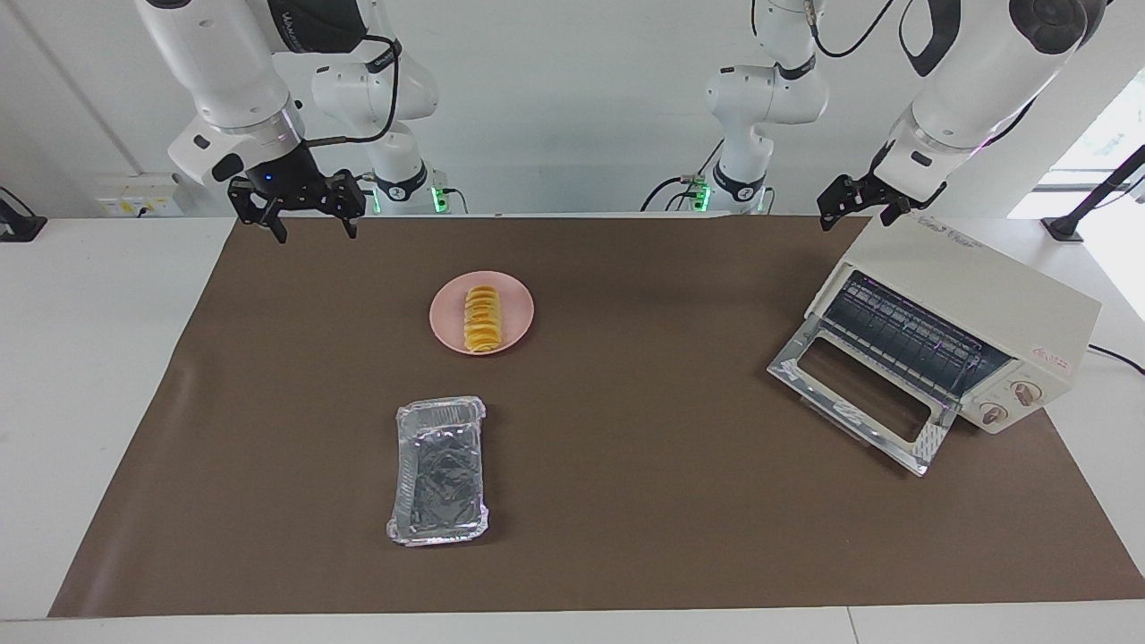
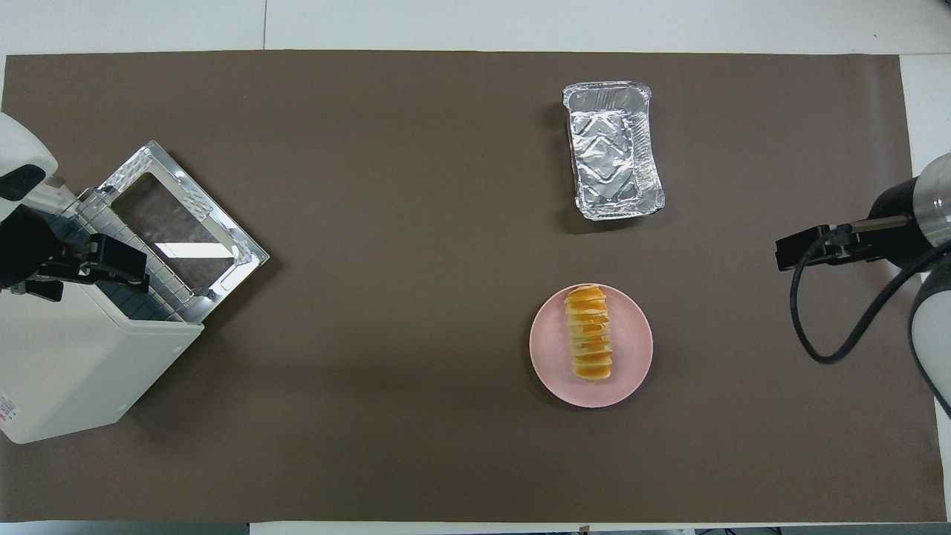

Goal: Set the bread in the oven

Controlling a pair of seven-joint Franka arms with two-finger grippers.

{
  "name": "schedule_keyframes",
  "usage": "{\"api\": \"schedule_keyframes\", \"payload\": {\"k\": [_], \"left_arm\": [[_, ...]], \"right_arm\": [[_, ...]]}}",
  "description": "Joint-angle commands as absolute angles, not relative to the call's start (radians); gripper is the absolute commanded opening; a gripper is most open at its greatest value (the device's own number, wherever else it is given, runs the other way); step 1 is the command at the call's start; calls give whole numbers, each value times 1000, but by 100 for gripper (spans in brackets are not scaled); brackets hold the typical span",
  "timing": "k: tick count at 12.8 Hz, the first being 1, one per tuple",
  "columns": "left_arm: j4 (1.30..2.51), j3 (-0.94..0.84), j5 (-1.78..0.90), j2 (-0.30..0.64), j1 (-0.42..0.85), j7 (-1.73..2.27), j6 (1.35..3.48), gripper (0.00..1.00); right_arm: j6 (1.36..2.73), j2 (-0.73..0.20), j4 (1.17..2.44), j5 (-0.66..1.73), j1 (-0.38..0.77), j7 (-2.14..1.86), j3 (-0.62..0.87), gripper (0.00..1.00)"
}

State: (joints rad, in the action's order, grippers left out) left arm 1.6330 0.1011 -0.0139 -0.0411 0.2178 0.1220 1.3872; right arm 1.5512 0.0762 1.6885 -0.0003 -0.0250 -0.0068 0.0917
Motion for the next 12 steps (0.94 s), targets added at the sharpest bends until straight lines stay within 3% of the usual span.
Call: {"api": "schedule_keyframes", "payload": {"k": [1, 7, 12], "left_arm": [[1646, 103, -18, -57, 215, 120, 1401, 100], [1646, 103, -18, -57, 215, 120, 1401, 100], [1646, 103, -18, -57, 215, 120, 1401, 100]], "right_arm": [[1534, 78, 1684, -2, -43, -32, 103, 100], [1543, 100, 1729, -5, -35, -35, 103, 100], [1735, 183, 1972, -3, 49, 107, 112, 100]]}}
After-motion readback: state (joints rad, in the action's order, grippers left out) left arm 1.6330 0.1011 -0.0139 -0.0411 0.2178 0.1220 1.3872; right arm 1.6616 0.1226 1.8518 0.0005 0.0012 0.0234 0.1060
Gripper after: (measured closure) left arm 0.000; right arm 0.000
